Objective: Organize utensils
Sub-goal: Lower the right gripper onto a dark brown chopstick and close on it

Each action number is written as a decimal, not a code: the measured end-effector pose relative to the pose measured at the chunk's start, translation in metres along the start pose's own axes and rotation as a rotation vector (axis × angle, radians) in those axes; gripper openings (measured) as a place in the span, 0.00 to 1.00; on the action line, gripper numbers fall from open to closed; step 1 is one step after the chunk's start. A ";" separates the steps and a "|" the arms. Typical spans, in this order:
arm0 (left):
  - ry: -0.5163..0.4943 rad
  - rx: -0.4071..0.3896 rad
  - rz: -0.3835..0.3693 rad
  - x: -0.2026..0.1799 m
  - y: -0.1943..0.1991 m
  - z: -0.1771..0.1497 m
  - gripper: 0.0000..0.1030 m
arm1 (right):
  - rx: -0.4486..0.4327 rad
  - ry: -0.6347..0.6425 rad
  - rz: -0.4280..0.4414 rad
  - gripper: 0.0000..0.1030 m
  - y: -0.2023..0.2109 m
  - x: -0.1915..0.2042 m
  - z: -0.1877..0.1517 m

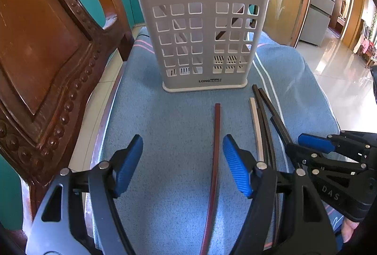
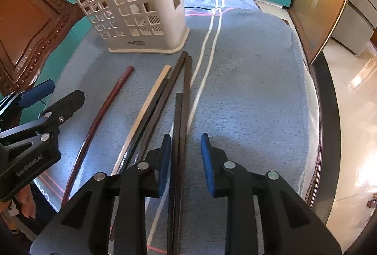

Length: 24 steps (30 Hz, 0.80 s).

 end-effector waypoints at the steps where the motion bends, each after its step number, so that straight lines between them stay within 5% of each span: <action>1: -0.001 0.001 0.000 -0.001 0.000 0.000 0.69 | 0.000 -0.006 0.007 0.18 0.000 0.000 0.000; 8: -0.006 0.004 0.000 -0.001 0.000 -0.002 0.69 | -0.026 -0.008 -0.009 0.03 0.003 0.000 0.001; 15: -0.008 0.008 0.002 -0.001 -0.001 -0.003 0.69 | 0.005 -0.033 -0.059 0.03 -0.001 -0.010 0.002; 24: 0.008 0.022 0.001 0.003 -0.006 -0.005 0.71 | -0.015 -0.003 0.007 0.10 0.002 -0.003 0.003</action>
Point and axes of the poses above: each gripper's, at about its wrist camera, not at the fingertips, and y roughly against the way its jaws point, x to its left, z to its top, the point moved 3 cm from there along -y, roughly the way its jaws point, and after that the axes turned 2 degrees about -z, right-handed, at the moved point
